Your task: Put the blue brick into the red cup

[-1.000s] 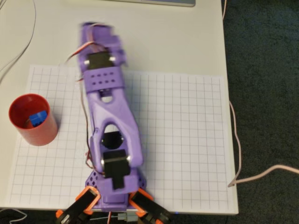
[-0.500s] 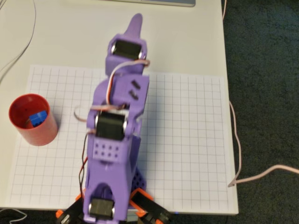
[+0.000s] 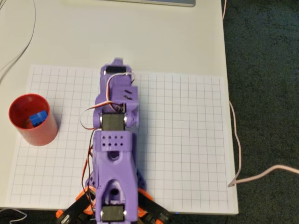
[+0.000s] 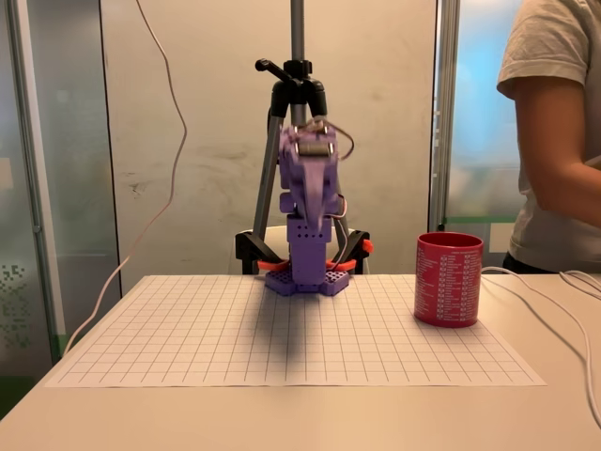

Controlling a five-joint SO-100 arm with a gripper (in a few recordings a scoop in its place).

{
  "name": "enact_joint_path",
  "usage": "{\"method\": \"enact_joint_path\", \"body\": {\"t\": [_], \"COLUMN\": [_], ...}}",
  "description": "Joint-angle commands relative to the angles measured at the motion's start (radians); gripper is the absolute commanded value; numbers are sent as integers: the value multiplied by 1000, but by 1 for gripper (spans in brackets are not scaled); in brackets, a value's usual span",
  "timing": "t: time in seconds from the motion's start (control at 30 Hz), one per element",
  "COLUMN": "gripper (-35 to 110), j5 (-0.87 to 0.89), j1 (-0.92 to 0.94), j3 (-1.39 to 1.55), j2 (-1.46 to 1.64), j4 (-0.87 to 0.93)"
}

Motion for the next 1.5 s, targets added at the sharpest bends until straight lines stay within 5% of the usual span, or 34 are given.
{"method": "enact_joint_path", "body": {"t": [0.0, 1.47], "gripper": [0, 0], "j5": [-5, 12], "j1": [-9, -6], "j3": [66, 132], "j2": [23, 25], "j4": [14, 14]}}
